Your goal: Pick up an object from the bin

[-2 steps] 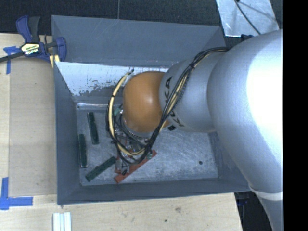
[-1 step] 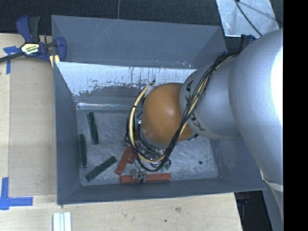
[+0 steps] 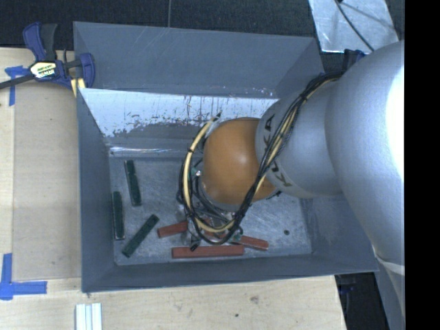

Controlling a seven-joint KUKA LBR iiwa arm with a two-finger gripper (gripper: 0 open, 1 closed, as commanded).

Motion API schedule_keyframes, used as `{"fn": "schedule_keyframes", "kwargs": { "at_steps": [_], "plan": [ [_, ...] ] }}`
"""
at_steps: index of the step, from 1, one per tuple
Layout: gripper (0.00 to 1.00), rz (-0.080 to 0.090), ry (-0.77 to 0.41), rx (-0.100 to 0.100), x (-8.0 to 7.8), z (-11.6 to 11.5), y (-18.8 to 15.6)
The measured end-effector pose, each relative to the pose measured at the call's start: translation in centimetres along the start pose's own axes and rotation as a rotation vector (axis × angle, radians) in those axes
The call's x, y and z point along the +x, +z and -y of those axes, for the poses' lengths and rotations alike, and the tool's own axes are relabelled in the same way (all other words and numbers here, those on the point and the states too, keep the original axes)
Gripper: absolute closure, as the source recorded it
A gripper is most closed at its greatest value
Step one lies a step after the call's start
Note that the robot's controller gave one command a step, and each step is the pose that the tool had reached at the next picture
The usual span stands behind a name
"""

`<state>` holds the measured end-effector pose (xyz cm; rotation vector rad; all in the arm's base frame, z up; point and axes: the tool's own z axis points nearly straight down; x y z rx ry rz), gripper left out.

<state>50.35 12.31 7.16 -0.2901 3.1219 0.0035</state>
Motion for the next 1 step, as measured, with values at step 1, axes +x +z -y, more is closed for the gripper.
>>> {"fn": "schedule_keyframes", "kwargs": {
  "at_steps": [1],
  "plan": [
    [1.0, 0.005, -0.037, 0.002, 1.43, 0.65, -15.65]
  ]
}}
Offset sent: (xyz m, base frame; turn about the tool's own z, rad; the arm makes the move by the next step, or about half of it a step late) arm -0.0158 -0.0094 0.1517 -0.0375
